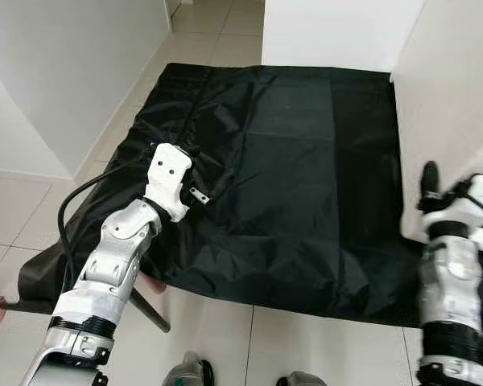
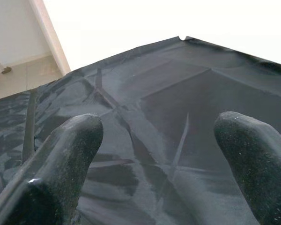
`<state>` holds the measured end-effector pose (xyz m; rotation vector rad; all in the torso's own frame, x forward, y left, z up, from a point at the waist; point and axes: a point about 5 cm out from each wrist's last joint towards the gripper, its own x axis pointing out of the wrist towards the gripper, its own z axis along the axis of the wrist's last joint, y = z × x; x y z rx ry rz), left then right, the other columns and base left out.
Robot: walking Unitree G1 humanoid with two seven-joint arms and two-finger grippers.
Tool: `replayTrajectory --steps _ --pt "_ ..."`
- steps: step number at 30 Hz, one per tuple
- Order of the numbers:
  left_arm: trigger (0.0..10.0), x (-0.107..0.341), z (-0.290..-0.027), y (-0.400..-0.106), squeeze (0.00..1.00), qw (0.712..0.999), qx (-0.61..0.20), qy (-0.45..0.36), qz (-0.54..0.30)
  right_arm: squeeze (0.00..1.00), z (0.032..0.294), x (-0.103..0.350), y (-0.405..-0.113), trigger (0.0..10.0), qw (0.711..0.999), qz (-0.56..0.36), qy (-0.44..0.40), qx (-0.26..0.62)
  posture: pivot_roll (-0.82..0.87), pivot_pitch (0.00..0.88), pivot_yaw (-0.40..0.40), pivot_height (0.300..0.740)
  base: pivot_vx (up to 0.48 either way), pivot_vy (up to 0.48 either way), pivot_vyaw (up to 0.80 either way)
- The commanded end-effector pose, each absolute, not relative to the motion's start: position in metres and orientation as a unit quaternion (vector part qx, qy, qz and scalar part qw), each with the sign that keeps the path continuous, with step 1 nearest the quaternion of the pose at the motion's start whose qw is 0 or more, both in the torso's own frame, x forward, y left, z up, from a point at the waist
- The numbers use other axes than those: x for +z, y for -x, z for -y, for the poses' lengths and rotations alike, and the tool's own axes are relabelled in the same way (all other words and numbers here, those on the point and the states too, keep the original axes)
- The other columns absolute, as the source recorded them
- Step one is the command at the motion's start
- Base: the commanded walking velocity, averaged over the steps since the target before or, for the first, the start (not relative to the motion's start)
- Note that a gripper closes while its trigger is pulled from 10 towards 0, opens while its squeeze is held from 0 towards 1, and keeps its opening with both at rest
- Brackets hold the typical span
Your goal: Building children table
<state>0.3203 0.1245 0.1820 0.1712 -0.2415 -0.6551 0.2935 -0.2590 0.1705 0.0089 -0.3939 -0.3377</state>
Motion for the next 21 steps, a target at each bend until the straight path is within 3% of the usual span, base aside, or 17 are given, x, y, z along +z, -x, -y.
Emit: replayTrajectory --steps 1,2,9,13,17,21 --pt "10.0 0.185 -0.123 -0.319 0.00 0.920 -0.362 -0.092 0.120 0.00 0.223 0.190 -0.301 10.0 0.956 0.264 -0.014 -0.131 0.11 0.064 0.081 0.740 0.000 0.000 0.00" --pt "10.0 0.185 -0.123 -0.319 0.00 0.920 -0.362 -0.092 0.120 0.00 0.223 0.190 -0.301 10.0 0.956 0.264 -0.014 -0.131 0.11 0.064 0.081 0.740 0.000 0.000 0.00" --pt "10.0 0.187 -0.126 -0.320 0.00 0.923 -0.350 -0.094 0.125 0.00 0.159 0.191 -0.319 10.0 0.962 0.264 -0.065 -0.027 0.11 0.062 0.073 0.740 0.000 0.000 0.00" --pt "10.0 0.189 -0.127 -0.320 0.00 0.925 -0.345 -0.095 0.129 0.00 0.134 0.191 -0.313 10.0 0.961 0.263 -0.078 0.030 0.12 0.066 0.054 0.740 0.000 0.000 0.00" --pt "10.0 0.189 -0.126 -0.320 0.00 0.925 -0.344 -0.094 0.130 0.00 0.131 0.190 -0.310 10.0 0.961 0.262 -0.077 0.037 0.12 0.066 0.054 0.740 0.000 0.000 0.00" --pt "10.0 0.189 -0.128 -0.320 0.00 0.928 -0.337 -0.091 0.131 0.00 0.127 0.187 -0.287 10.0 0.962 0.259 -0.071 0.059 0.11 0.073 0.049 0.740 0.000 0.000 0.00"
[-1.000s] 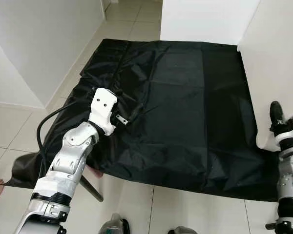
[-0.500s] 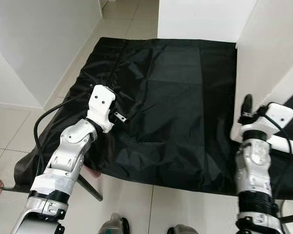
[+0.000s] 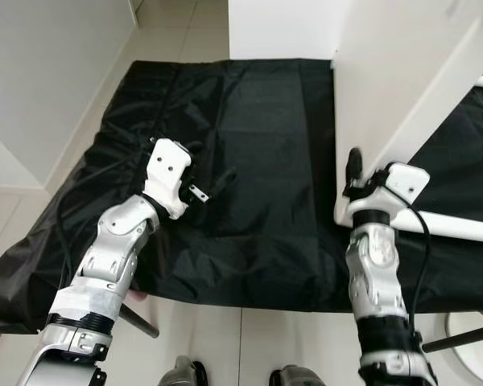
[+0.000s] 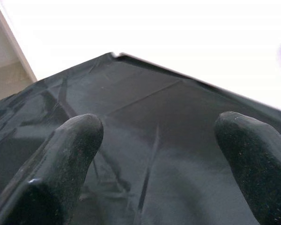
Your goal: Building children table
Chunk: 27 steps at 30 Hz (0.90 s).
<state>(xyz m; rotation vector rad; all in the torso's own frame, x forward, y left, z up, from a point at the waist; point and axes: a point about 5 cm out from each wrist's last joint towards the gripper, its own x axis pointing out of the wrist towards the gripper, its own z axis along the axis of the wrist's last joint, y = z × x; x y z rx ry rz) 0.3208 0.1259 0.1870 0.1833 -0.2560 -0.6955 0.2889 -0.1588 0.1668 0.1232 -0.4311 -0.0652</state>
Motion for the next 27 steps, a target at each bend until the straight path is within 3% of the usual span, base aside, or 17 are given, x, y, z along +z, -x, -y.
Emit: replayTrajectory --steps 1,7,12,25,26,27 --pt "10.0 0.189 -0.127 -0.320 0.00 0.928 -0.336 -0.090 0.132 0.00 0.122 0.188 -0.282 10.0 0.961 0.260 -0.067 0.068 0.10 0.073 0.049 0.740 0.000 0.000 0.00" --pt "10.0 0.189 -0.127 -0.321 0.00 0.928 -0.336 -0.089 0.132 0.00 0.114 0.190 -0.278 10.0 0.959 0.264 -0.064 0.079 0.10 0.074 0.051 0.740 0.000 0.000 0.00" --pt "10.0 0.190 -0.128 -0.323 0.00 0.929 -0.334 -0.087 0.134 0.00 0.067 0.197 -0.287 10.0 0.952 0.273 -0.094 0.103 0.09 0.072 0.050 0.740 0.000 0.000 0.00" --pt "10.0 0.192 -0.133 -0.326 0.00 0.932 -0.323 -0.088 0.135 0.00 0.037 0.200 -0.305 10.0 0.971 0.218 -0.080 0.063 0.11 0.070 0.035 0.740 0.000 0.000 0.00" --pt "10.0 0.192 -0.133 -0.326 0.00 0.933 -0.321 -0.087 0.136 0.12 0.033 0.199 -0.303 10.0 0.971 0.217 -0.081 0.068 0.11 0.071 0.031 0.740 0.000 0.000 0.00" --pt "10.0 0.192 -0.134 -0.326 0.00 0.934 -0.320 -0.087 0.136 0.12 0.031 0.199 -0.301 10.0 0.970 0.217 -0.082 0.072 0.11 0.071 0.031 0.740 0.000 0.000 0.00"
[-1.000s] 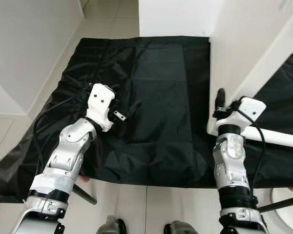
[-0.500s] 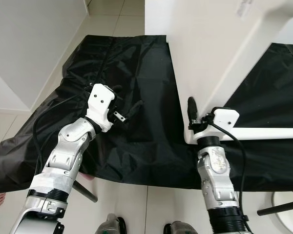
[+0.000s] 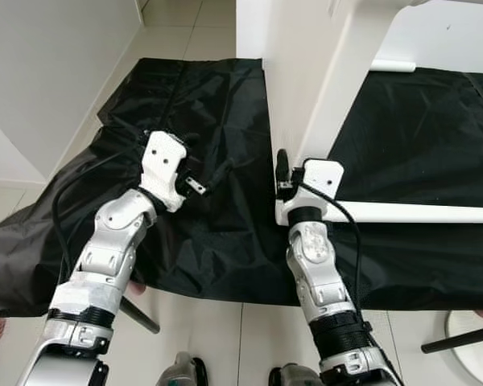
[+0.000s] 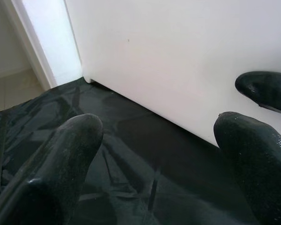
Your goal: Building children table
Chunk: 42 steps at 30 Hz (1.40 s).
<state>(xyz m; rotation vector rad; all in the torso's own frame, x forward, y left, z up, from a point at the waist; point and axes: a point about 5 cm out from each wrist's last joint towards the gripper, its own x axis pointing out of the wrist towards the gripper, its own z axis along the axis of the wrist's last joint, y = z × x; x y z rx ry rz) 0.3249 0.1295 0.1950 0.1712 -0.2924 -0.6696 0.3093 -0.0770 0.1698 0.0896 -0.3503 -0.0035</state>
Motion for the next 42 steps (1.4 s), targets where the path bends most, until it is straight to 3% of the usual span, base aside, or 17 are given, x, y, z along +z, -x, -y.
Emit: replayTrajectory --steps 1,2,3,7,8,10,11,25,32,42 --pt "10.0 0.192 -0.134 -0.326 0.00 0.934 -0.320 -0.087 0.136 0.12 0.031 0.199 -0.301 10.0 0.970 0.217 -0.082 0.072 0.11 0.071 0.031 0.740 0.000 0.000 0.00" --pt "10.0 0.192 -0.134 -0.326 0.00 0.934 -0.320 -0.087 0.136 0.12 0.031 0.199 -0.301 10.0 0.970 0.217 -0.082 0.072 0.11 0.071 0.031 0.740 0.000 0.000 0.00" --pt "10.0 0.192 -0.133 -0.326 0.00 0.934 -0.318 -0.085 0.137 1.00 0.028 0.199 -0.298 10.0 0.967 0.223 -0.085 0.085 0.11 0.067 0.027 0.740 0.000 0.000 0.00" --pt "10.0 0.192 -0.133 -0.325 0.00 0.934 -0.318 -0.083 0.139 1.00 0.026 0.198 -0.295 10.0 0.964 0.237 -0.076 0.098 0.11 0.065 0.017 0.740 0.000 0.000 0.00" --pt "10.0 0.192 -0.133 -0.325 0.00 0.935 -0.317 -0.083 0.139 0.40 0.027 0.197 -0.293 10.0 0.962 0.245 -0.068 0.098 0.11 0.065 0.015 0.740 0.000 0.000 0.00" --pt "10.0 0.192 -0.134 -0.325 0.00 0.935 -0.316 -0.082 0.139 0.40 0.028 0.196 -0.292 10.0 0.962 0.250 -0.063 0.096 0.11 0.065 0.015 0.740 0.000 0.000 0.00" --pt "10.0 0.192 -0.134 -0.325 0.00 0.935 -0.316 -0.082 0.140 0.00 0.031 0.195 -0.290 10.0 0.962 0.250 -0.059 0.089 0.11 0.064 0.011 0.740 0.000 0.000 0.00" --pt "10.0 0.191 -0.139 -0.323 0.00 0.935 -0.315 -0.085 0.140 0.00 0.053 0.171 -0.259 10.0 0.966 0.244 -0.028 0.082 0.10 0.083 0.012 0.740 0.000 0.000 0.00" --pt "10.0 0.192 -0.139 -0.324 0.00 0.932 -0.323 -0.091 0.137 0.00 0.065 0.166 -0.247 10.0 0.955 0.286 0.021 0.070 0.10 0.099 0.037 0.740 0.000 0.000 0.00" --pt "10.0 0.195 -0.143 -0.324 0.00 0.931 -0.324 -0.097 0.135 0.00 0.065 0.168 -0.238 10.0 0.950 0.302 0.036 0.064 0.11 0.110 0.055 0.740 0.000 0.000 0.00"
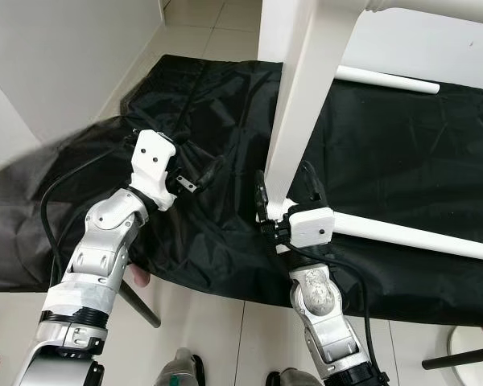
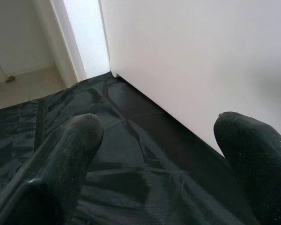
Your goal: Building children table
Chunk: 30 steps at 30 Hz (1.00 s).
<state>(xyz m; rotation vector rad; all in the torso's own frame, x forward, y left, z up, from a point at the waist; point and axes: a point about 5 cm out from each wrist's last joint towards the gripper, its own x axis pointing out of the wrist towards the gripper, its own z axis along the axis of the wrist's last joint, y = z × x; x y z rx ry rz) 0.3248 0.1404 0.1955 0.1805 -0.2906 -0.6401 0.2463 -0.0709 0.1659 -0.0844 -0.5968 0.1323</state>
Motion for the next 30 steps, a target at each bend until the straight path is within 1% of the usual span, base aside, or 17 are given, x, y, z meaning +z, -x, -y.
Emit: replayTrajectory --steps 1,3,6,9,12,15,16,17,19,20,22,23,26,27,29,30 --pt "10.0 0.195 -0.143 -0.324 0.00 0.931 -0.324 -0.097 0.135 0.00 0.065 0.168 -0.238 10.0 0.950 0.302 0.036 0.064 0.11 0.110 0.055 0.740 0.000 0.000 0.00" --pt "10.0 0.196 -0.145 -0.324 0.00 0.931 -0.325 -0.098 0.134 0.00 0.068 0.164 -0.230 10.0 0.951 0.296 0.051 0.073 0.11 0.113 0.054 0.740 0.000 0.000 0.00" --pt "10.0 0.196 -0.145 -0.324 0.00 0.931 -0.326 -0.098 0.134 0.00 0.070 0.162 -0.227 10.0 0.952 0.293 0.054 0.075 0.11 0.113 0.054 0.740 0.000 0.000 0.00" --pt "10.0 0.195 -0.145 -0.323 0.00 0.931 -0.326 -0.098 0.134 0.00 0.081 0.151 -0.217 10.0 0.950 0.284 0.098 0.082 0.11 0.113 0.049 0.740 0.000 0.000 0.00" --pt "10.0 0.194 -0.144 -0.323 0.00 0.931 -0.327 -0.098 0.134 0.00 0.086 0.148 -0.215 10.0 0.952 0.279 0.103 0.079 0.10 0.112 0.045 0.740 0.000 0.000 0.00" --pt "10.0 0.191 -0.145 -0.323 0.00 0.932 -0.323 -0.102 0.129 0.00 0.107 0.142 -0.213 10.0 0.960 0.255 0.107 0.041 0.09 0.108 0.037 0.740 0.000 0.000 0.00" --pt "10.0 0.191 -0.145 -0.323 0.00 0.932 -0.323 -0.102 0.129 0.00 0.107 0.142 -0.213 10.0 0.960 0.255 0.107 0.041 0.09 0.108 0.037 0.740 0.000 0.000 0.00" --pt "10.0 0.189 -0.147 -0.324 0.00 0.933 -0.320 -0.107 0.126 0.00 0.116 0.140 -0.212 10.0 0.964 0.243 0.107 0.019 0.09 0.107 0.031 0.740 0.000 0.000 0.00" --pt "10.0 0.189 -0.147 -0.324 0.00 0.933 -0.320 -0.109 0.126 0.00 0.119 0.140 -0.211 10.0 0.965 0.239 0.108 0.011 0.09 0.107 0.031 0.740 0.000 0.000 0.00" --pt "10.0 0.188 -0.148 -0.324 0.00 0.933 -0.320 -0.109 0.123 0.00 0.125 0.139 -0.211 10.0 0.966 0.234 0.110 -0.003 0.08 0.106 0.023 0.740 0.000 0.000 0.00" --pt "10.0 0.188 -0.148 -0.324 0.00 0.933 -0.320 -0.109 0.123 0.00 0.125 0.139 -0.211 10.0 0.966 0.234 0.110 -0.003 0.08 0.106 0.023 0.740 0.000 0.000 0.00" --pt "10.0 0.187 -0.148 -0.325 0.00 0.933 -0.321 -0.112 0.121 0.00 0.131 0.138 -0.210 10.0 0.968 0.227 0.107 -0.017 0.08 0.102 0.017 0.740 0.000 0.000 0.00" --pt "10.0 0.185 -0.148 -0.325 0.00 0.930 -0.328 -0.117 0.117 0.00 0.136 0.136 -0.210 10.0 0.969 0.220 0.107 -0.030 0.07 0.102 0.016 0.740 0.000 0.000 0.00" --pt "10.0 0.184 -0.149 -0.328 0.00 0.932 -0.325 -0.114 0.115 0.00 0.143 0.135 -0.210 10.0 0.971 0.211 0.105 -0.046 0.06 0.095 0.012 0.740 0.000 0.000 0.00" --pt "10.0 0.184 -0.149 -0.328 0.00 0.932 -0.325 -0.114 0.115 0.00 0.143 0.135 -0.210 10.0 0.971 0.211 0.105 -0.046 0.06 0.095 0.012 0.740 0.000 0.000 0.00" --pt "10.0 0.182 -0.150 -0.330 0.00 0.933 -0.326 -0.106 0.111 0.00 0.148 0.134 -0.212 10.0 0.973 0.201 0.096 -0.061 0.06 0.093 0.009 0.740 0.000 0.000 0.00"
